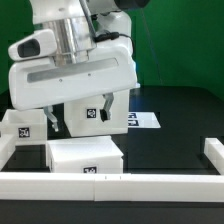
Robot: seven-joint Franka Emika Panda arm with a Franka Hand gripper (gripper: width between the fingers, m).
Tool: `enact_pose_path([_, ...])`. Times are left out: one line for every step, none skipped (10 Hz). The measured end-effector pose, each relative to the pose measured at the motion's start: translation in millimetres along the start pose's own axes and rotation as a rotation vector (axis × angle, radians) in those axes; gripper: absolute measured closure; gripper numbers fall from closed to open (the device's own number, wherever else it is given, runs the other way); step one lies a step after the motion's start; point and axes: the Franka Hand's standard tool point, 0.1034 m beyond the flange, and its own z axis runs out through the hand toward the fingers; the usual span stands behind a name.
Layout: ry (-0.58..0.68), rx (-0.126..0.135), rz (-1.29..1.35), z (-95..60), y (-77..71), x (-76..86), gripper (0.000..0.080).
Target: Assemble drawer
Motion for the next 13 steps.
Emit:
enact_pose_path([0.000, 0.000, 0.000, 0.2, -0.1, 0.1, 0.0151])
enact_pose_path([0.000, 0.000, 0.000, 0.4, -0.1, -0.1, 0.0151])
enact_pose_path([0.002, -0.001, 0.005, 0.6, 0.6, 2.8, 0.0151])
enact_pose_path([0.010, -0.005, -0.001, 3.8, 3.3, 8.4, 0.0151])
enact_pose_path([0.023, -0.021, -0.013, 10.1, 9.0, 8.6, 0.0152])
enact_pose_path([0.023, -0.021, -0.013, 10.1, 9.0, 8.6, 0.0152])
enact_pose_path([0.023, -0.021, -0.013, 10.1, 9.0, 8.6, 0.0151])
enact_pose_path([0.023, -0.021, -0.013, 10.1, 9.0, 8.6, 0.0151])
enact_pose_path([0.023, -0.021, -0.013, 10.1, 9.0, 8.6, 0.0151])
enact_pose_path([0.023, -0.021, -0.013, 10.1, 9.0, 8.6, 0.0151])
enact_pose_path([0.023, -0.021, -0.013, 10.1, 9.0, 8.6, 0.0151])
enact_pose_path([0.023, -0.021, -0.013, 10.1, 9.0, 8.6, 0.0151])
enact_pose_path([0.023, -0.021, -0.013, 10.1, 9.0, 8.6, 0.0151])
